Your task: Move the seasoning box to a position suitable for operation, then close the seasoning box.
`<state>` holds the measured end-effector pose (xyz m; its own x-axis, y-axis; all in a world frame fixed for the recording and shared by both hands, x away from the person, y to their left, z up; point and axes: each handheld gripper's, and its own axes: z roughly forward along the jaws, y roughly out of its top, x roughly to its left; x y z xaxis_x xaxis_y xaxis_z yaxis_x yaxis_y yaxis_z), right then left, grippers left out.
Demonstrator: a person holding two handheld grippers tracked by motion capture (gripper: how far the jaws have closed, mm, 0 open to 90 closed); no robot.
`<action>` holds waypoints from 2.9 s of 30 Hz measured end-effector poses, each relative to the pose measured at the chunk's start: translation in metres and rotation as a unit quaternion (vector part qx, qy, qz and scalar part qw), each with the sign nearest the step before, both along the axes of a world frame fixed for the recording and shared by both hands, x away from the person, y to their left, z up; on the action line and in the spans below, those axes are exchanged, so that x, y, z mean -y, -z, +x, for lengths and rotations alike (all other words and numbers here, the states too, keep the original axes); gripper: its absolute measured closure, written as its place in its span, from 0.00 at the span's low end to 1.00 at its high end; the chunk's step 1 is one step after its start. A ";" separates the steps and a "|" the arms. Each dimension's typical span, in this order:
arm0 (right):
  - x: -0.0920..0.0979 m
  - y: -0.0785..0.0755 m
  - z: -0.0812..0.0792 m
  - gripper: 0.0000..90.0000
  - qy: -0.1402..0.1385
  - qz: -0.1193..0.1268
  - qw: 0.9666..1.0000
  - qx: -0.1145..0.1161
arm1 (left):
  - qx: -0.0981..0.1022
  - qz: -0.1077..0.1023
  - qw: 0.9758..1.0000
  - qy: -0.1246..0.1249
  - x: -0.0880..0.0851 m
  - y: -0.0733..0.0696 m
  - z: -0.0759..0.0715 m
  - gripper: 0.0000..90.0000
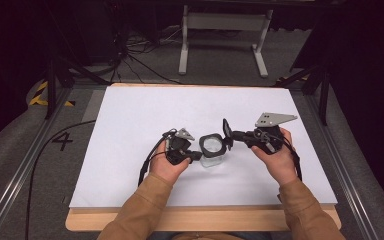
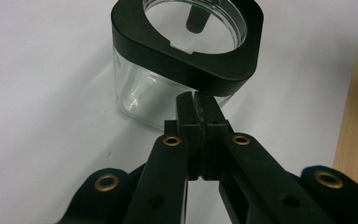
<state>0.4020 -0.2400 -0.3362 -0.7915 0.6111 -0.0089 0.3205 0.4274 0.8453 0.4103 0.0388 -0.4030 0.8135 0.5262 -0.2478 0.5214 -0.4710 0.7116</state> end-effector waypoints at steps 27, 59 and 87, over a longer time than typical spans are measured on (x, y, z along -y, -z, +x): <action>-0.014 0.014 -0.007 1.00 -0.025 -0.028 0.999 -0.025 | 0.019 -0.006 0.999 -0.029 -0.029 -0.028 0.002 0.99; -0.017 0.064 -0.034 1.00 -0.024 -0.081 0.994 -0.072 | 0.002 -0.027 0.999 -0.031 -0.007 -0.003 0.061 1.00; 0.005 0.061 -0.044 1.00 0.004 -0.069 0.995 -0.075 | -0.034 -0.028 0.999 -0.003 0.004 0.009 0.073 1.00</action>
